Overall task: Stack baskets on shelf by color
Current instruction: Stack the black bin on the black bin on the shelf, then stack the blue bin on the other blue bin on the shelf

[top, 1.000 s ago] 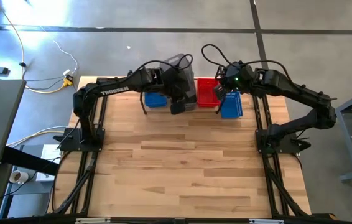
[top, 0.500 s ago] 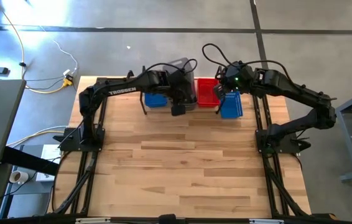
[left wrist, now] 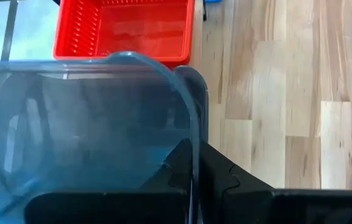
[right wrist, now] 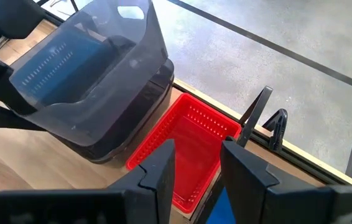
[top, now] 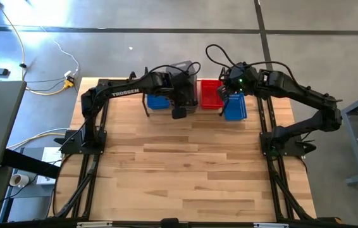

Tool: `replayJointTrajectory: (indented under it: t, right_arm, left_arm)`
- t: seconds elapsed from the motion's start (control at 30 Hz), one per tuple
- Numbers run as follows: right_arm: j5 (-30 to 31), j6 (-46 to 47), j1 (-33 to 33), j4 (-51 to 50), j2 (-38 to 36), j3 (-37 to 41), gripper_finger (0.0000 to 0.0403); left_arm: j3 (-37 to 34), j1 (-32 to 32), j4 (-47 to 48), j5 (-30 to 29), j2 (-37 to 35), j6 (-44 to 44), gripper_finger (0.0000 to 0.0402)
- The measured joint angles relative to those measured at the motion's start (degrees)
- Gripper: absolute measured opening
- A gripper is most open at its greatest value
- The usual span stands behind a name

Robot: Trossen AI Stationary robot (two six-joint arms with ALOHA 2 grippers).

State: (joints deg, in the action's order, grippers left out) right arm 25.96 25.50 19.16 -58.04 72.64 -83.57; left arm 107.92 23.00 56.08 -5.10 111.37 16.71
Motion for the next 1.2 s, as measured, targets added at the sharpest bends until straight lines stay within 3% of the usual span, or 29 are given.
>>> replayJointTrajectory:
  t: [0.5,0.87,1.2]
  right_arm:
    - [0.01,-0.02,0.00,0.00,0.00,0.02,0.0114]
    - [0.02,-0.37,0.00,-0.07,0.00,0.02,0.0114]
    - [0.02,-0.46,0.00,-1.25,0.00,0.02,0.0114]
  left_arm:
    - [0.00,0.20,1.33,-0.48,2.80,-0.24,0.0004]
    - [0.02,0.20,-0.12,-2.86,3.08,-1.55,0.0050]
    - [0.04,-1.17,-3.89,-0.12,3.08,-1.60,0.0102]
